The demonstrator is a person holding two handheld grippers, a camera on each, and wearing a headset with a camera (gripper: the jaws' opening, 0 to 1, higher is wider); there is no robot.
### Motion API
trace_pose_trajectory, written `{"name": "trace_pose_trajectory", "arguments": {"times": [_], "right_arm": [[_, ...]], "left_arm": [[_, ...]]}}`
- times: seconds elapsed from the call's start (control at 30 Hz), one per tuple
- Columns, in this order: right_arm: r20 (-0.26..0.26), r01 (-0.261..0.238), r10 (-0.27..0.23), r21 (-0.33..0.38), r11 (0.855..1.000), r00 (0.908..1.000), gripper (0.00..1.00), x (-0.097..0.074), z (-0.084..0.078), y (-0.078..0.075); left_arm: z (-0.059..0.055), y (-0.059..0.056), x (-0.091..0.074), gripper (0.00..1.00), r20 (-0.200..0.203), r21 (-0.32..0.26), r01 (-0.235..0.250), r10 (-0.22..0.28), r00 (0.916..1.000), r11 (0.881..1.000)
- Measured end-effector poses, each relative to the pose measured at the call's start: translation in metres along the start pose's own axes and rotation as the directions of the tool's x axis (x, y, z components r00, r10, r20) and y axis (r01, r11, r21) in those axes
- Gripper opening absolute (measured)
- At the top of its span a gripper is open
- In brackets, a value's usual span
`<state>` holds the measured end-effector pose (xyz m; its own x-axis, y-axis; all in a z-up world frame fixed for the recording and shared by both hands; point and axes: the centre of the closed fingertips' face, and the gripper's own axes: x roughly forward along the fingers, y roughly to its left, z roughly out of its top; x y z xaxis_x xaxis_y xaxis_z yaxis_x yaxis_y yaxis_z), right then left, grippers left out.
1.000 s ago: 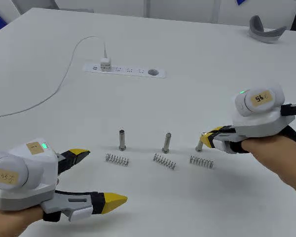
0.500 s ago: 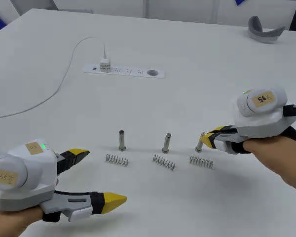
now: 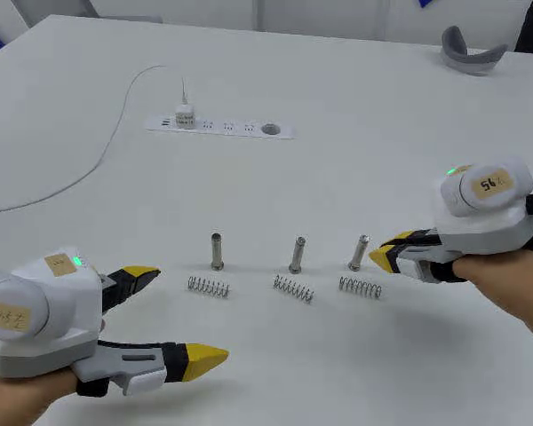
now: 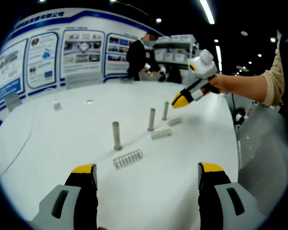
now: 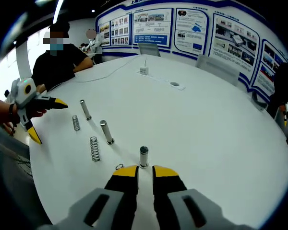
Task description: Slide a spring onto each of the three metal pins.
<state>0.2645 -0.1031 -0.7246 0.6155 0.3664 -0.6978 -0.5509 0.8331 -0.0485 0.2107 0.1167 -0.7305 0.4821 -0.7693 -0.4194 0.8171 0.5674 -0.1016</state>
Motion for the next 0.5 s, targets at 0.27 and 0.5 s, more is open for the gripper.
{"name": "trace_pose_trajectory", "arguments": {"times": [0.27,0.5], "right_arm": [[-0.021,-0.085,0.083,-0.069,0.994,0.9963,0.14,0.001,-0.007,0.016],[-0.057,-0.155,0.148,-0.161,0.975,0.9874,0.14,0.011,-0.007,0.035]], "left_arm": [[0.000,0.000,-0.001,0.88,-0.002,-0.002,-0.005,0.005,1.0000,1.000],[0.000,-0.001,0.000,0.88,-0.004,-0.002,-0.004,0.004,1.0000,1.000]]}}
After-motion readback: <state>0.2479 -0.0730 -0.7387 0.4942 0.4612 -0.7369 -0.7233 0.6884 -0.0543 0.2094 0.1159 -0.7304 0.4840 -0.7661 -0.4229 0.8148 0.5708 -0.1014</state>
